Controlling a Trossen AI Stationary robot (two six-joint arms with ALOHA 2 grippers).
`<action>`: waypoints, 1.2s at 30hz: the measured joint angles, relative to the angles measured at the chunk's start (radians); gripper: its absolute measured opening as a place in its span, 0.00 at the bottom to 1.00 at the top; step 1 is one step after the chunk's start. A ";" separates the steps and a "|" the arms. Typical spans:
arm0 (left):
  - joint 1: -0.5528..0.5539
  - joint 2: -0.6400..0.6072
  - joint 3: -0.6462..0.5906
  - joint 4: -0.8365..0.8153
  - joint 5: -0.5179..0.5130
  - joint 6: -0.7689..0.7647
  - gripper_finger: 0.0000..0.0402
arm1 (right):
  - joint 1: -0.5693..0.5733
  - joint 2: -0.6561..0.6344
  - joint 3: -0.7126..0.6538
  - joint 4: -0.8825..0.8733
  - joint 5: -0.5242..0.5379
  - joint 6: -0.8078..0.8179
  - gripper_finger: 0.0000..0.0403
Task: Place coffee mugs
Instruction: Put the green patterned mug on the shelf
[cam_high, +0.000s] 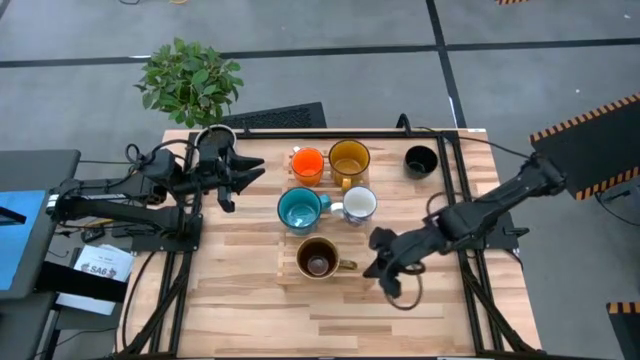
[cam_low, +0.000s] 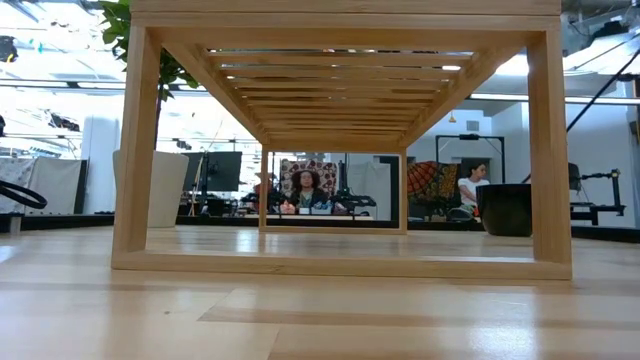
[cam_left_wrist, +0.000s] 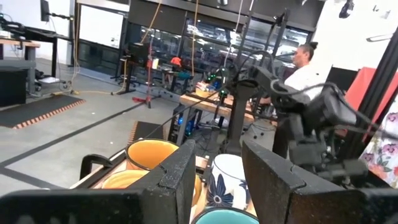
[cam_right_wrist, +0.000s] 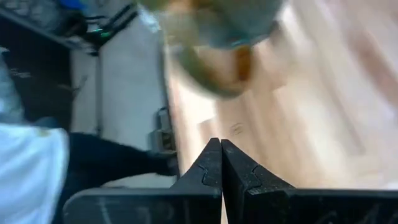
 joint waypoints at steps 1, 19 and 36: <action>0.000 0.000 0.000 0.000 0.000 0.000 0.29 | -0.001 0.015 0.000 -0.002 0.012 -0.002 0.04; 0.000 0.000 0.000 0.002 0.000 -0.003 0.29 | -0.054 0.060 0.016 0.087 0.112 -0.078 0.04; 0.000 0.000 0.000 0.000 0.000 0.000 0.29 | -0.077 -0.001 0.016 -0.107 0.050 -0.086 0.04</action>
